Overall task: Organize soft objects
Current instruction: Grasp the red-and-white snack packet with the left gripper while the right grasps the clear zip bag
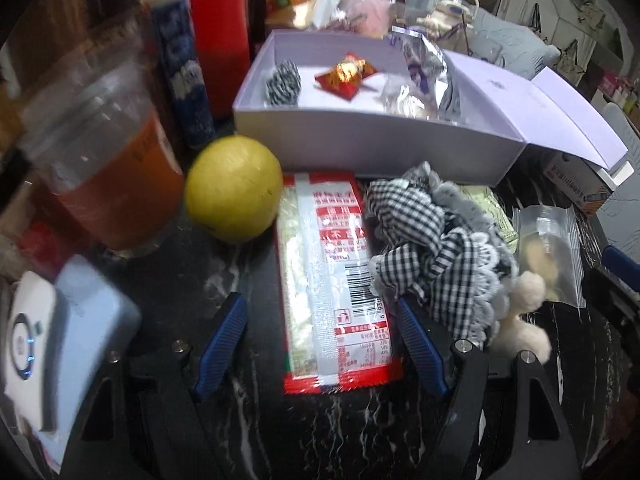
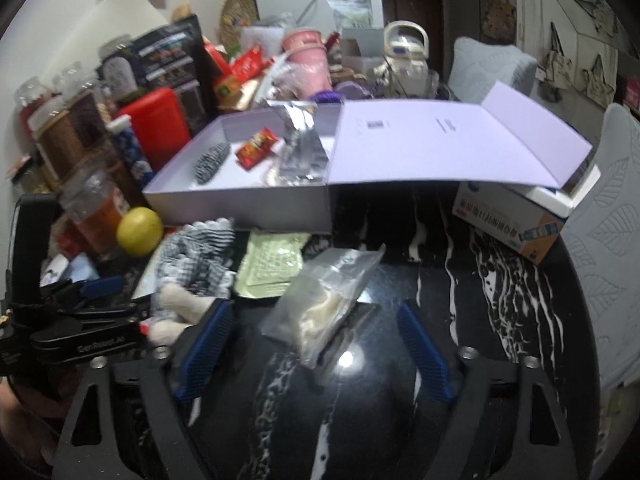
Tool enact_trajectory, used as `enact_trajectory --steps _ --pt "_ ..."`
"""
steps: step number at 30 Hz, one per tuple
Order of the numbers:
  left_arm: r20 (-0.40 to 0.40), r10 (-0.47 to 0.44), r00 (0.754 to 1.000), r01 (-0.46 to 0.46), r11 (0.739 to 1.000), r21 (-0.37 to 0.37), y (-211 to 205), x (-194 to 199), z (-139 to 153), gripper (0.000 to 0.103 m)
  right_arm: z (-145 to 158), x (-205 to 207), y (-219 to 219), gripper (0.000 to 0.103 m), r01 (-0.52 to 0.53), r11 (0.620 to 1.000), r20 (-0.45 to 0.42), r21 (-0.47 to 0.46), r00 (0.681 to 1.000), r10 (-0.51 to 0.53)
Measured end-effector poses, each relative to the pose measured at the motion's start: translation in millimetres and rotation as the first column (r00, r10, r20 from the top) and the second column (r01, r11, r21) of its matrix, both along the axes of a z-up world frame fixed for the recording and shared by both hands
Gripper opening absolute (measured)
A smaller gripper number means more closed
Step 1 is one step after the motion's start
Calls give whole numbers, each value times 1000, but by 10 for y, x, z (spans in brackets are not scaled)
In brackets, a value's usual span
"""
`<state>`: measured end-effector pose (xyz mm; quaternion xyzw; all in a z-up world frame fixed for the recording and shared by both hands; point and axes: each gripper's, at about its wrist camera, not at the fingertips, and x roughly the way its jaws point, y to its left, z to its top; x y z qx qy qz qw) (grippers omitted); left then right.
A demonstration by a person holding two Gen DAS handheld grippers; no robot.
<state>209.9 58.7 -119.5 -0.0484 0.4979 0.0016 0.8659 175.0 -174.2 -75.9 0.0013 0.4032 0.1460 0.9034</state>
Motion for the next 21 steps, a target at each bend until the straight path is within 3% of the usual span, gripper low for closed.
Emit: enact_trajectory --steps 9,10,12,14,21 --pt "17 -25 1000 25 999 21 0 151 -40 77 -266 308 -97 90 23 997 -81 68 997 -17" --pt "20 -24 1000 23 999 23 3 154 -39 74 -282 335 -97 87 18 997 -84 76 996 -11" --pt "26 -20 999 18 999 45 2 152 -40 67 -319 391 -90 66 16 997 -98 73 995 -9" --pt "32 -30 999 28 999 44 -10 138 -26 56 -343 432 -93 57 6 994 -113 106 994 6" --pt "24 -48 999 48 998 27 -31 -30 3 50 -329 302 -123 48 -1 996 -113 94 994 11"
